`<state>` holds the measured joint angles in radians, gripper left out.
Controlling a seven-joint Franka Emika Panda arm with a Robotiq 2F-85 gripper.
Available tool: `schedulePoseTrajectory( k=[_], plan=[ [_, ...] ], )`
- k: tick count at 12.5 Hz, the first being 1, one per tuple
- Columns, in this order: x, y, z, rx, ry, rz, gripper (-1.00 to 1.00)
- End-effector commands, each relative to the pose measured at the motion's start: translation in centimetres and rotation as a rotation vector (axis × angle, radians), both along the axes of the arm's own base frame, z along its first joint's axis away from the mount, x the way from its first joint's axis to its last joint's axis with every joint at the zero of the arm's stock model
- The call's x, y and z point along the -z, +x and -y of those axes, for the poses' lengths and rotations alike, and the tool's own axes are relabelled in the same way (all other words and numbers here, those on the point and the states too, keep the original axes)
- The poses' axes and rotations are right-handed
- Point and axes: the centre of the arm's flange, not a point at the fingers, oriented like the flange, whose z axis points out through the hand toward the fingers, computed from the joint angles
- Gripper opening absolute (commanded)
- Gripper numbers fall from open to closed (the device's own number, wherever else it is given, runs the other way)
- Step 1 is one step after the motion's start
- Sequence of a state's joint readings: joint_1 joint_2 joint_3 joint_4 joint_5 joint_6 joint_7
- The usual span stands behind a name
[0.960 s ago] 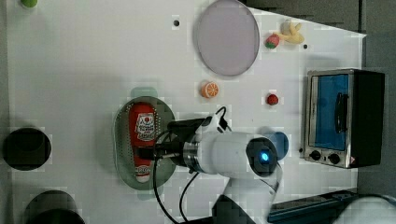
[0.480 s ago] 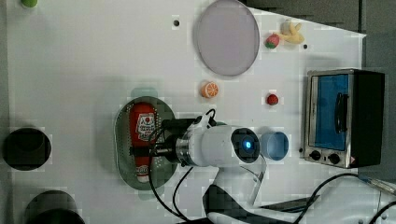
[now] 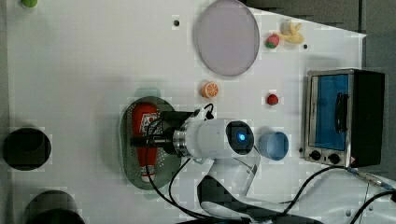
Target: Pick ketchup from strainer and place it on the table
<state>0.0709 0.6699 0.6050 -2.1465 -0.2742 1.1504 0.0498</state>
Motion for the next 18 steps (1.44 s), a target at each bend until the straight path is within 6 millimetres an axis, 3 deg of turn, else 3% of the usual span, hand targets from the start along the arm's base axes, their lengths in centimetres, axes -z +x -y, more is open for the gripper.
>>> schedulePoseTrajectory(
  k=[1,2,5,7,9,11,14,18],
  plan=[
    [-2.9,0.2,-2.4,0.018,0.021,0.049,0.12],
    [-3.9,0.4,-2.6,0.015,0.016,0.060,0.12],
    [-9.9,1.4,-2.8,0.047,0.021,0.115,0.12],
    [-14.5,2.4,-1.7,0.113,0.008,0.131,0.12],
    [-18.9,3.5,0.7,0.191,-0.027,0.129,0.12],
    [-22.3,4.9,4.2,0.272,-0.076,0.108,0.12],
    [-25.4,7.3,10.7,0.374,-0.137,0.119,0.12],
    [-25.9,10.4,20.8,0.522,-0.197,0.076,0.12]
  ],
)
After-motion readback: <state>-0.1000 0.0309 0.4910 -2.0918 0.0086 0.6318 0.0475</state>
